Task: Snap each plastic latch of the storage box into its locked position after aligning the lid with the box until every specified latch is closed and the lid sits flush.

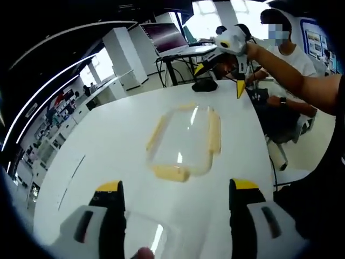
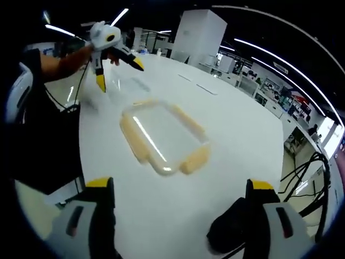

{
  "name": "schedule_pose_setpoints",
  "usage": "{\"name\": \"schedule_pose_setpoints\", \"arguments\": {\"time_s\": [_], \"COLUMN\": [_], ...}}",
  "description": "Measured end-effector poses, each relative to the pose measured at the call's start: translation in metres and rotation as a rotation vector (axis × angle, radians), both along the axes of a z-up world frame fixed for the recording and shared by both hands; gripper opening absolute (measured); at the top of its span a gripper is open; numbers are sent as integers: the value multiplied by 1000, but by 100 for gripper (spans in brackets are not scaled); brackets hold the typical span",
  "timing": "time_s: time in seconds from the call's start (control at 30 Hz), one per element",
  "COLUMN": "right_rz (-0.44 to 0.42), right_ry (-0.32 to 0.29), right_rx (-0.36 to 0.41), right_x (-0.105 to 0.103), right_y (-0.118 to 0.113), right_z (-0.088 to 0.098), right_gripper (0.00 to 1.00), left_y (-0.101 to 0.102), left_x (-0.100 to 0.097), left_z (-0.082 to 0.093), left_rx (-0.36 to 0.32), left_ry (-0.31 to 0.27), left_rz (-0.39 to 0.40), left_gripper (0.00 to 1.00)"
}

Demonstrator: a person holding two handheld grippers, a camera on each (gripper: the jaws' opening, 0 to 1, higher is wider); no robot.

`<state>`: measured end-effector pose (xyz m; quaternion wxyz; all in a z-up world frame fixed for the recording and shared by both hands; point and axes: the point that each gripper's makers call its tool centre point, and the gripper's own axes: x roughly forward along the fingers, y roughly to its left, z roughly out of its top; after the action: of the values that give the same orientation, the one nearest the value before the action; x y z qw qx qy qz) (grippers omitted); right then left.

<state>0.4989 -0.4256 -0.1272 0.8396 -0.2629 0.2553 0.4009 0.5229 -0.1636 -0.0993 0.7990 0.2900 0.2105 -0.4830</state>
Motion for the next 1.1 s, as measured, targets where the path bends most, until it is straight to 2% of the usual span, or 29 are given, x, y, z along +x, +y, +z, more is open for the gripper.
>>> {"name": "schedule_pose_setpoints", "arguments": {"time_s": [0.1,0.27,0.37,0.43,0.63,0.73,0.8,0.9,0.97,1.1], "right_rz": [13,8,-7,-1,17,24,24,30,33,63], "right_ry": [-12,2,10,28,37,38,42,50,53,65], "right_rx": [-8,-14,-14,-23,-57,-54,-62,-70,-80,-105], "right_x": [1,6,10,10,13,15,16,16,17,18], "right_y": [0,-7,-7,-6,-6,-6,-7,-10,-12,-15], "right_z": [1,6,8,6,1,1,1,0,-1,-3], "right_gripper": [98,86,89,89,88,87,86,84,83,79], "left_y": [1,-3,-4,-4,-5,-7,-6,-7,-10,-15], "left_x": [1,-2,0,3,18,22,28,30,24,21], "left_z": [2,5,6,6,14,16,20,20,14,5], "left_rx": [4,3,3,11,-24,-19,-21,-9,0,18], "left_ry": [1,16,23,23,25,25,-9,-18,18,40], "left_rz": [-8,-62,-61,-57,-12,-10,2,-3,-30,-40], "left_gripper": [74,76,76,80,78,74,65,71,73,80]}}
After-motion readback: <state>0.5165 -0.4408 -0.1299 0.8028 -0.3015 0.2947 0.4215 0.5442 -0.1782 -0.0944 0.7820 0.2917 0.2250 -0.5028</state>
